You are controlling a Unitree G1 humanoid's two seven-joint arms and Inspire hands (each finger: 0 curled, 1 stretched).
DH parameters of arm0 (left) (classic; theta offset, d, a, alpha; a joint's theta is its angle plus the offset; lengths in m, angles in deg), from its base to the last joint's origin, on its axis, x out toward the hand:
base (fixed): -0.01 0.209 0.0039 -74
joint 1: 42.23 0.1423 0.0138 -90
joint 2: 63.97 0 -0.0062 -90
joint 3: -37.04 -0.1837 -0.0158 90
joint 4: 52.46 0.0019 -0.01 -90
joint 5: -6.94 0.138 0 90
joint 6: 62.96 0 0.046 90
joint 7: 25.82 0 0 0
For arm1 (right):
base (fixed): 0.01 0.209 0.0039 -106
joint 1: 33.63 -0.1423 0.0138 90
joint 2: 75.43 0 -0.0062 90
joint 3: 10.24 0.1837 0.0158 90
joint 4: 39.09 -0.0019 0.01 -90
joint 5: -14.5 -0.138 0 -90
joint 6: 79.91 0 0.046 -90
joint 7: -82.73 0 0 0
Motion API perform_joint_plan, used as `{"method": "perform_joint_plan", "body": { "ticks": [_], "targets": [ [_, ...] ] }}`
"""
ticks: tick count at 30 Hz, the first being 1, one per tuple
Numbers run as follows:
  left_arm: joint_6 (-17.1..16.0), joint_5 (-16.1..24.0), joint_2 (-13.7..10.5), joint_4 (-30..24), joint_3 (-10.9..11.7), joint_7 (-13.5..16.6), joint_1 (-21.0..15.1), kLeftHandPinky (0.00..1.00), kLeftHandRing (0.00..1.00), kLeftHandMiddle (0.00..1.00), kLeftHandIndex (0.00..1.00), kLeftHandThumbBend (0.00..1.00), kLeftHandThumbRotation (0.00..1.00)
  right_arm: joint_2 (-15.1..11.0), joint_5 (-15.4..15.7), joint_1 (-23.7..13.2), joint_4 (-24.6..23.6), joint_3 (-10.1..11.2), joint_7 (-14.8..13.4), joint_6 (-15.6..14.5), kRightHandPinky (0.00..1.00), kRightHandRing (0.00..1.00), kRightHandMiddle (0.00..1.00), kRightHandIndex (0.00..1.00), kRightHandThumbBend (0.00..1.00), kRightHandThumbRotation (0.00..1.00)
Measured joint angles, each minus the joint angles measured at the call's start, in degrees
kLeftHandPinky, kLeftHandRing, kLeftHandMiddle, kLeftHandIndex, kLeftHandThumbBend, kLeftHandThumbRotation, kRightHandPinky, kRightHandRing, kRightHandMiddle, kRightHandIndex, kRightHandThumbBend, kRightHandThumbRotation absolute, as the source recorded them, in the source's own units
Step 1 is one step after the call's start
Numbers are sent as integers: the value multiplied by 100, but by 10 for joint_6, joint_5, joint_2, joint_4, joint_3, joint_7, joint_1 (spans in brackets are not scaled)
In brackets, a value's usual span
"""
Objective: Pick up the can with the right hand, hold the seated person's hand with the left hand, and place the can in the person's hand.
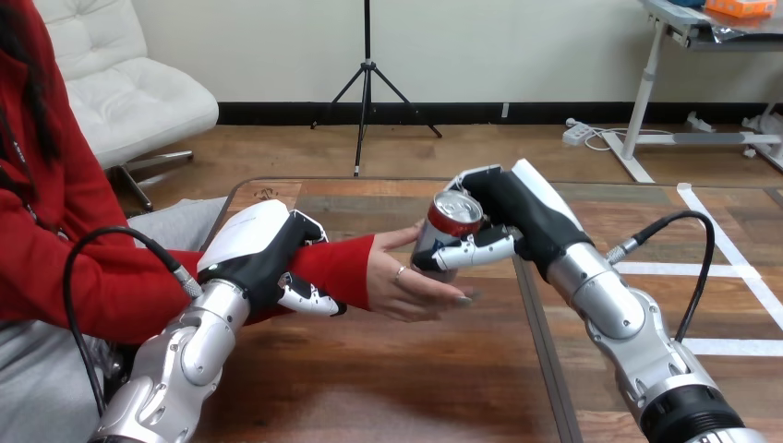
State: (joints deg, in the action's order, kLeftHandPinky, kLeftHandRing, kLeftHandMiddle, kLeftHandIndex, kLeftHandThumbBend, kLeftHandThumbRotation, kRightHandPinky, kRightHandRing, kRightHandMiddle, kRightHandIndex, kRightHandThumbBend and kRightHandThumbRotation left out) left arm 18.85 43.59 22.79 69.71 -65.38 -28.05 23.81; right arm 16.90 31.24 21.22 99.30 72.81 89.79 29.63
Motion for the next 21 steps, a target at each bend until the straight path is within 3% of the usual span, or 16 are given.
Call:
{"method": "perform_joint_plan", "body": {
  "ticks": [21],
  "targets": [
    [0,0,2,0,0,6,-1,23,28,36,36,55,0,-2,0,0,-36,0,6,-7,33,39,42,42,76,0]
  ]
}}
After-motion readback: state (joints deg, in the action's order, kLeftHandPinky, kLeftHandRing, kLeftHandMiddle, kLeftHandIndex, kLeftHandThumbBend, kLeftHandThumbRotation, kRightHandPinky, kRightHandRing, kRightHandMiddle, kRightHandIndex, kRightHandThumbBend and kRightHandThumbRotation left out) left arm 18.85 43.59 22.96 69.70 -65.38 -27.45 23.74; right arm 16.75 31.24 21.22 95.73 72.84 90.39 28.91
